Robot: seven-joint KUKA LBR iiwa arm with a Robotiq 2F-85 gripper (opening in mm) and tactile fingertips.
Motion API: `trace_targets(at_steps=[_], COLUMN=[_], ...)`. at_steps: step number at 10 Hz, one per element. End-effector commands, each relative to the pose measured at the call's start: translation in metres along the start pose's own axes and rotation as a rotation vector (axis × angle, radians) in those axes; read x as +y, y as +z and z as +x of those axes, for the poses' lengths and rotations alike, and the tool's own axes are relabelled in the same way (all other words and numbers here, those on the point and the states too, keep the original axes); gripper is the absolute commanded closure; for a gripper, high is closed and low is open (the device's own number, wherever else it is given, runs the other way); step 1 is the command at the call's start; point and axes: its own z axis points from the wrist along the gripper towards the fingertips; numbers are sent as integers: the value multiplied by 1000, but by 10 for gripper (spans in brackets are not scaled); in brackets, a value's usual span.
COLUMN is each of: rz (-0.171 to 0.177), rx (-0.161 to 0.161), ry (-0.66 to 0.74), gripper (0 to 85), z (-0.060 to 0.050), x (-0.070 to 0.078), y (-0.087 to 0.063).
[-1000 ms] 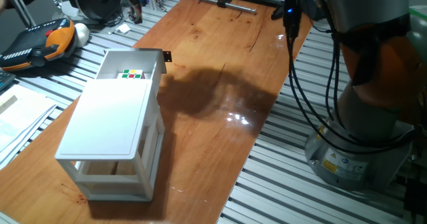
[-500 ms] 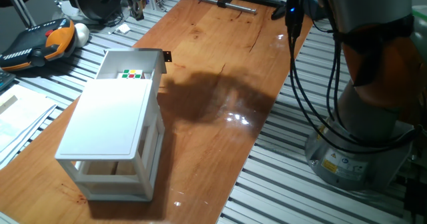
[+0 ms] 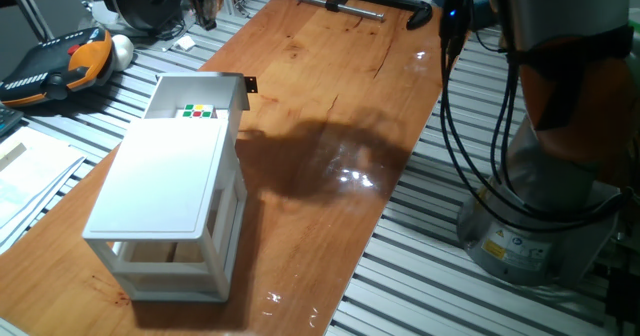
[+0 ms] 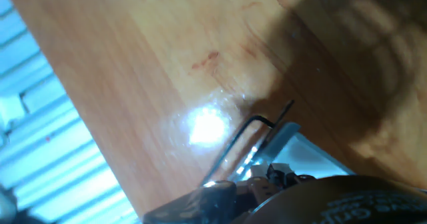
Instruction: Grasp the handle and open the drawer
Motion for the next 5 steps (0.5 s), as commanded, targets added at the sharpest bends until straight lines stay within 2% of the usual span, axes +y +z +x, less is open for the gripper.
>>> trace_targets(at_steps=[1,2,3,5], rz=[-7,-17,-18,-15], rx=[-9,-27,-27,-4], ry=[-145,-181,-216,-263], gripper=[843,843,843,843], z=[1,3,3,-4], x=[-2,-5,-8,-9], y=[2,4,5,5])
